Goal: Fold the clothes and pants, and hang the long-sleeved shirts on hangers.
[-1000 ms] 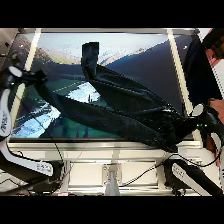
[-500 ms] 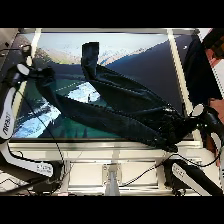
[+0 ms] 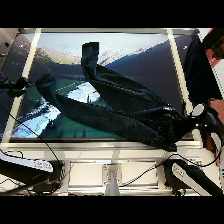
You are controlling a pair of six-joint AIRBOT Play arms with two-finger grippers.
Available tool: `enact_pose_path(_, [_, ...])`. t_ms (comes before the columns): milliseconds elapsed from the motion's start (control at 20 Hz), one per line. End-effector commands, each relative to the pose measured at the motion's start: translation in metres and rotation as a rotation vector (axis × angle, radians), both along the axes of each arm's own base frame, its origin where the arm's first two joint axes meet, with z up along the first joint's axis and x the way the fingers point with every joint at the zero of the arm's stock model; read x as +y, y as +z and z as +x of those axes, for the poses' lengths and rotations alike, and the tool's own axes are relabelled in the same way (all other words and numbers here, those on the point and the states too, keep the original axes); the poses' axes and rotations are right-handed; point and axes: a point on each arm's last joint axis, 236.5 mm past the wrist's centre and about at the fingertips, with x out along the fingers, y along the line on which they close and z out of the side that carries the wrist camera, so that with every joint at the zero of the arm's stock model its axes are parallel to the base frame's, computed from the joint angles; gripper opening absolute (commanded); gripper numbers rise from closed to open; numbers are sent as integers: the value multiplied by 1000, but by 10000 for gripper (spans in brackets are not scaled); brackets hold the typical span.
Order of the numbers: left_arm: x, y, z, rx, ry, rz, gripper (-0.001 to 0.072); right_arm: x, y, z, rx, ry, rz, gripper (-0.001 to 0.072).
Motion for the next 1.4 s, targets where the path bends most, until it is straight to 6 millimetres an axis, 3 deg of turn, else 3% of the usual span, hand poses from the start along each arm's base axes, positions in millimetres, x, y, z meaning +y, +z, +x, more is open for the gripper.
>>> enact_pose_path(0, [-3,-17,5,-16,79,-155,585,6,0,4,-15,-15,21,51])
enact_pose_path(150, [-4,-37,19,-27,100,-138,583,6,1,3,0,-42,14,50])
enact_pose_path(450, [-17,-56,44,-65,125,-129,569,7,1,3,8,-61,7,51])
enact_pose_path(550, [-23,-59,51,-76,125,-116,413,7,1,3,8,-61,8,51])
enact_pose_path(600, [-25,-59,54,-83,124,-107,384,7,1,3,8,-61,8,51])
enact_pose_path(650, [-27,-59,58,-91,123,-97,310,7,1,3,8,-61,8,51])
enact_pose_path(750, [-32,-57,63,-102,115,-86,59,7,1,3,8,-61,8,51])
enact_pose_path(800, [-33,-55,63,-106,111,-85,17,7,2,4,6,-62,9,51])
enact_pose_path(900, [-33,-38,67,-136,108,-72,16,7,7,12,-16,-64,14,50])
enact_pose_path(1000, [-25,-4,76,-199,109,-43,16,0,17,34,-90,-63,-12,50])
enact_pose_path(1150, [-11,76,95,-346,105,20,15,-34,45,103,-343,-64,-142,48])
enact_pose_path(1250, [-4,123,100,-424,127,38,13,-59,83,168,-602,-88,-237,47])
enact_pose_path(1350, [6,147,91,-437,175,39,12,-77,130,225,-856,-124,-306,45])
